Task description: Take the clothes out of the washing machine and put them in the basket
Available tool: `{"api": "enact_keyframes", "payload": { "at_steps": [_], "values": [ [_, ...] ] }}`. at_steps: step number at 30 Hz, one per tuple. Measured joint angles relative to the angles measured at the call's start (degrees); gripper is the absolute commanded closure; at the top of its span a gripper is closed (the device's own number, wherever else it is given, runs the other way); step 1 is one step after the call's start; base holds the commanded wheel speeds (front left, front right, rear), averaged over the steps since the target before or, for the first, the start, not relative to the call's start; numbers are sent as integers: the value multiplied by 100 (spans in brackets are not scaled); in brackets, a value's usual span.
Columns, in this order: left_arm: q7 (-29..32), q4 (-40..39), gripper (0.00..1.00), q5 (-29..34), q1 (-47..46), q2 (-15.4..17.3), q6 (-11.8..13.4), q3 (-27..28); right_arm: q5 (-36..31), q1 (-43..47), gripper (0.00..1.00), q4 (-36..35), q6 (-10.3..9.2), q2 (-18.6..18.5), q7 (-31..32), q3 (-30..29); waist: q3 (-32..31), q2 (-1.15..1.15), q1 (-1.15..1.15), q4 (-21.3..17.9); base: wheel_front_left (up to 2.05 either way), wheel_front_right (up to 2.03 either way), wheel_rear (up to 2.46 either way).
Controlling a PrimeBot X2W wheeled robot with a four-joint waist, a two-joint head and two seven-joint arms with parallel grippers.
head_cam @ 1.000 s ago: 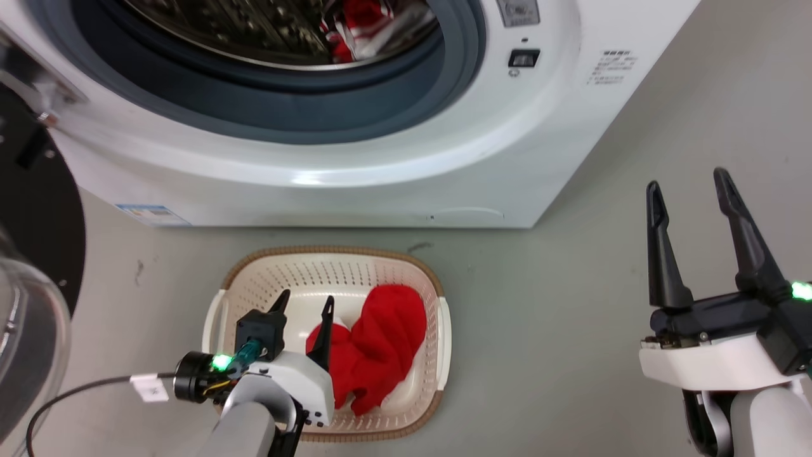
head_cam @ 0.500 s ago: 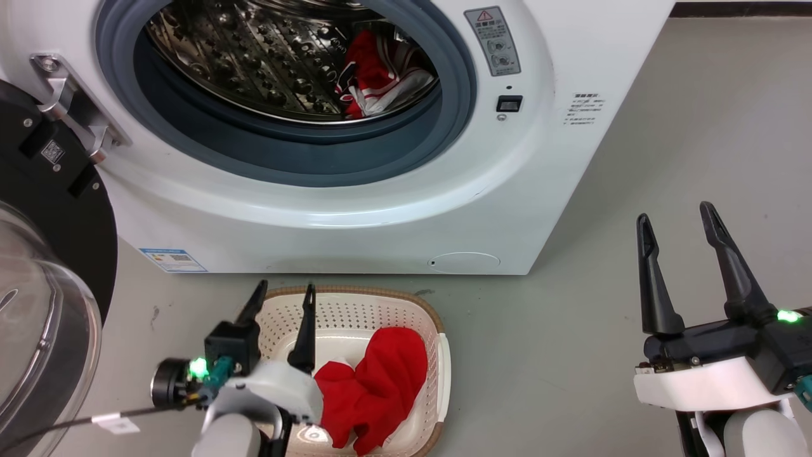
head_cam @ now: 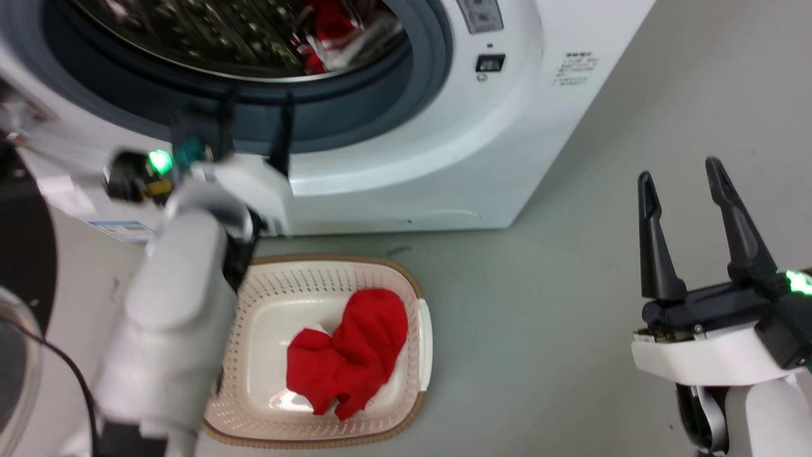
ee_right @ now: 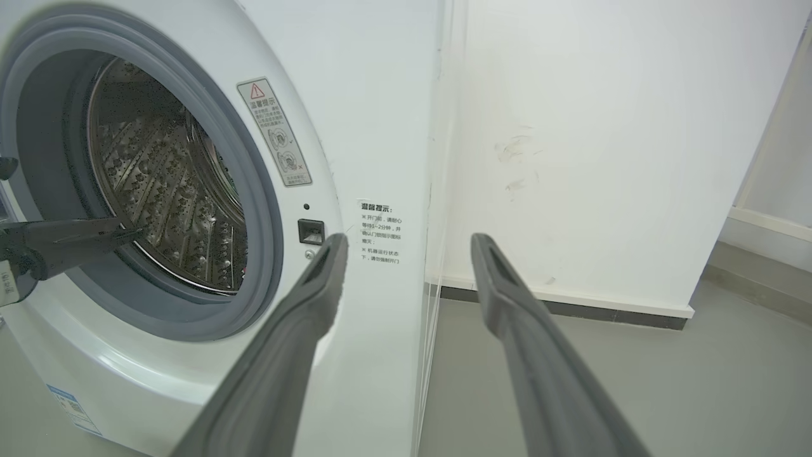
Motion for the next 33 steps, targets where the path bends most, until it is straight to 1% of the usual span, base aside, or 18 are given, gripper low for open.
{"api": "enact_keyframes", "payload": {
  "at_steps": [1,9,14,18,20,21,24,26,27,33],
  "values": [
    [243,481,0,29,-691,118,-99,-70,36,-148,0,-27,0,1,0,35,246,0,1,-113,0,0,0],
    [983,1505,0,11,-2328,358,-268,-271,219,-467,0,-103,0,-1,0,53,963,0,1,-437,0,0,0],
    [1607,1987,0,-244,-3115,464,-320,-375,339,-662,0,-159,-1,-1,0,64,1398,0,1,-654,0,0,0],
    [2068,2152,0,-553,-3599,508,-325,-642,404,-769,0,-181,-1,-1,0,49,1705,0,2,-816,0,0,0],
    [2320,2215,0,-801,-3816,564,-325,-706,439,-807,0,-198,0,-1,0,62,1844,0,2,-891,0,0,0],
    [2415,2243,0,-898,-3923,611,-325,-733,445,-825,0,-201,0,-1,0,73,1908,0,2,-928,0,0,0],
    [2669,2310,0,-921,-4202,801,-325,-967,520,-912,0,-231,0,-2,0,80,2092,0,1,-1033,0,0,0],
    [2844,2395,0,-1099,-4309,856,-325,-982,589,-937,0,-240,0,-1,0,75,2206,0,1,-1093,0,0,0],
    [3022,2483,0,-1184,-4431,961,-325,-1098,637,-987,0,-260,0,-2,0,75,2351,0,2,-1179,0,0,0],
    [3025,2552,0,-1295,-4617,1089,-324,-1252,688,-1003,0,-268,-1,-1,0,44,2549,0,1,-1262,0,0,0]
  ]
}}
